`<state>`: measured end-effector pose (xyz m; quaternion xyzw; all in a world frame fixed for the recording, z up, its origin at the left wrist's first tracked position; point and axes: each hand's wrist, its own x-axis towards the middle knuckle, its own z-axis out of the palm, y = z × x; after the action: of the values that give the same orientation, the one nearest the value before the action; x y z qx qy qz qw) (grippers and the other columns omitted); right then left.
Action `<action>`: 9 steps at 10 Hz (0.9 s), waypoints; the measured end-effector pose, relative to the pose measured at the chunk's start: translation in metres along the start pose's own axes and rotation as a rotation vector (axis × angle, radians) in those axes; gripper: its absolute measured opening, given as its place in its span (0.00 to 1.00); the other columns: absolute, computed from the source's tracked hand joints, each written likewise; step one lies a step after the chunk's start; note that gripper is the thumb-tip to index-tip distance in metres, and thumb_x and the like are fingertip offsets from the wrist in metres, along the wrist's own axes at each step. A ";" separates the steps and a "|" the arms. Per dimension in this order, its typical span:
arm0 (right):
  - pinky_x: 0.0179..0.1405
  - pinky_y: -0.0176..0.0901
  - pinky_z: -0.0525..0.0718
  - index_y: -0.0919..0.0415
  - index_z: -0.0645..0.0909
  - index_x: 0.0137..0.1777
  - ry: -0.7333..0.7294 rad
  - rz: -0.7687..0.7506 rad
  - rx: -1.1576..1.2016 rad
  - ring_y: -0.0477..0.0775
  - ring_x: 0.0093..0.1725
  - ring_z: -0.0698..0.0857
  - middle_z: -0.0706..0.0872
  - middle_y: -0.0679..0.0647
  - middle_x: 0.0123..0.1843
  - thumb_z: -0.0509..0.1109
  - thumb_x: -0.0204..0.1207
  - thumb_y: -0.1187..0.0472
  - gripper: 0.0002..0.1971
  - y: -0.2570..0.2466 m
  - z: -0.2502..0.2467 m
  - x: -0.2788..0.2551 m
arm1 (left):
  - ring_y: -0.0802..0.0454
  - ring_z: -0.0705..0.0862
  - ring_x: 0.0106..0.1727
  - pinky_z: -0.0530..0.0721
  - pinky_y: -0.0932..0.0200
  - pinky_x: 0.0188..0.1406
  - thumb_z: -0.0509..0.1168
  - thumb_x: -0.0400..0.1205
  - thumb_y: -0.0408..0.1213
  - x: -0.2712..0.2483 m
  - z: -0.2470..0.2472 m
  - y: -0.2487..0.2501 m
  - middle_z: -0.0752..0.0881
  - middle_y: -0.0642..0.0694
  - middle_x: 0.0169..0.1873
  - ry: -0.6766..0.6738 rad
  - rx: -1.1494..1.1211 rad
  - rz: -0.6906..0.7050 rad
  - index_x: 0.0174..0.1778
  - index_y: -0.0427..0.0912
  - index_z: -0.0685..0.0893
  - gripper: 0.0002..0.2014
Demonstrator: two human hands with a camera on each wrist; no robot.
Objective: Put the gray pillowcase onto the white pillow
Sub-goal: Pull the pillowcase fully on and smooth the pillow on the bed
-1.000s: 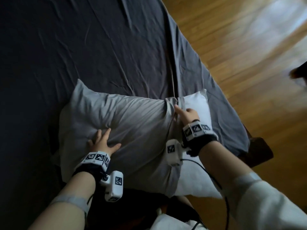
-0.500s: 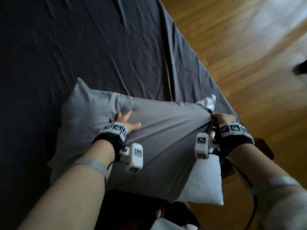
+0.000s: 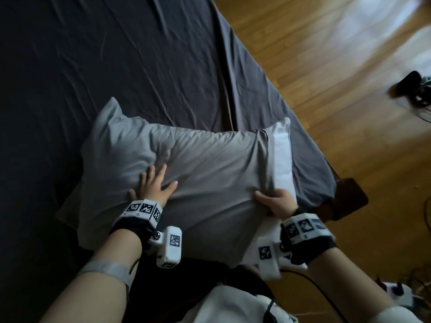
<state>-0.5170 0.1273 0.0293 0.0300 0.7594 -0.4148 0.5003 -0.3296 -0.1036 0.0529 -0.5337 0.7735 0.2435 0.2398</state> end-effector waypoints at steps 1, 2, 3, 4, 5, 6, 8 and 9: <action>0.10 0.28 0.68 0.58 0.70 0.21 0.217 0.007 0.065 0.39 0.10 0.67 0.68 0.44 0.08 0.74 0.73 0.59 0.21 0.022 -0.010 -0.005 | 0.53 0.37 0.83 0.41 0.31 0.76 0.57 0.79 0.59 -0.014 0.002 -0.025 0.40 0.58 0.82 0.032 0.002 0.011 0.79 0.64 0.49 0.33; 0.12 0.29 0.69 0.61 0.69 0.24 0.187 -0.015 0.191 0.44 0.14 0.68 0.68 0.49 0.14 0.72 0.74 0.59 0.20 0.034 0.012 -0.023 | 0.48 0.38 0.83 0.41 0.36 0.78 0.61 0.79 0.54 -0.028 0.006 -0.053 0.41 0.55 0.82 0.082 -0.162 -0.045 0.80 0.60 0.51 0.35; 0.22 0.36 0.80 0.59 0.71 0.26 0.016 0.055 0.325 0.46 0.19 0.77 0.75 0.51 0.19 0.70 0.75 0.62 0.17 0.052 0.036 -0.048 | 0.43 0.40 0.83 0.44 0.45 0.81 0.66 0.78 0.47 -0.050 0.023 -0.083 0.41 0.47 0.83 0.169 -0.393 -0.131 0.81 0.50 0.51 0.39; 0.34 0.41 0.82 0.61 0.78 0.31 -0.079 0.089 0.233 0.53 0.31 0.81 0.83 0.58 0.31 0.71 0.74 0.64 0.11 0.085 0.054 -0.065 | 0.42 0.44 0.83 0.47 0.48 0.81 0.71 0.75 0.43 -0.068 0.051 -0.106 0.41 0.42 0.82 0.257 -0.562 -0.281 0.82 0.44 0.44 0.48; 0.27 0.35 0.75 0.60 0.80 0.30 -0.113 0.078 0.102 0.51 0.28 0.77 0.82 0.54 0.27 0.73 0.72 0.65 0.10 0.113 0.068 -0.076 | 0.39 0.52 0.82 0.51 0.46 0.80 0.69 0.72 0.57 -0.080 0.070 -0.117 0.48 0.37 0.82 0.092 -0.593 -0.548 0.81 0.37 0.41 0.54; 0.24 0.25 0.77 0.60 0.84 0.37 -0.119 0.004 -0.045 0.39 0.22 0.80 0.83 0.41 0.19 0.74 0.71 0.68 0.04 0.125 0.075 -0.086 | 0.37 0.70 0.74 0.74 0.47 0.66 0.60 0.73 0.65 -0.075 0.074 -0.116 0.68 0.34 0.75 -0.104 -0.800 -0.535 0.76 0.33 0.63 0.45; 0.26 0.20 0.75 0.69 0.83 0.53 0.027 -0.133 -0.030 0.29 0.22 0.79 0.83 0.42 0.29 0.68 0.75 0.71 0.08 0.125 0.079 -0.097 | 0.41 0.81 0.49 0.80 0.53 0.55 0.53 0.84 0.52 -0.071 0.071 -0.102 0.74 0.35 0.71 -0.290 -1.192 -0.494 0.50 0.43 0.79 0.17; 0.36 0.35 0.77 0.78 0.78 0.52 0.145 -0.266 0.089 0.44 0.32 0.80 0.82 0.53 0.33 0.67 0.77 0.68 0.10 0.103 0.074 -0.106 | 0.47 0.81 0.39 0.86 0.64 0.32 0.64 0.79 0.51 -0.075 0.050 -0.092 0.84 0.40 0.50 -0.053 -1.306 -0.444 0.62 0.33 0.77 0.25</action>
<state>-0.3622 0.1854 0.0392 -0.0190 0.7717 -0.5073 0.3830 -0.2133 -0.0477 0.0507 -0.7083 0.3348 0.6178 -0.0677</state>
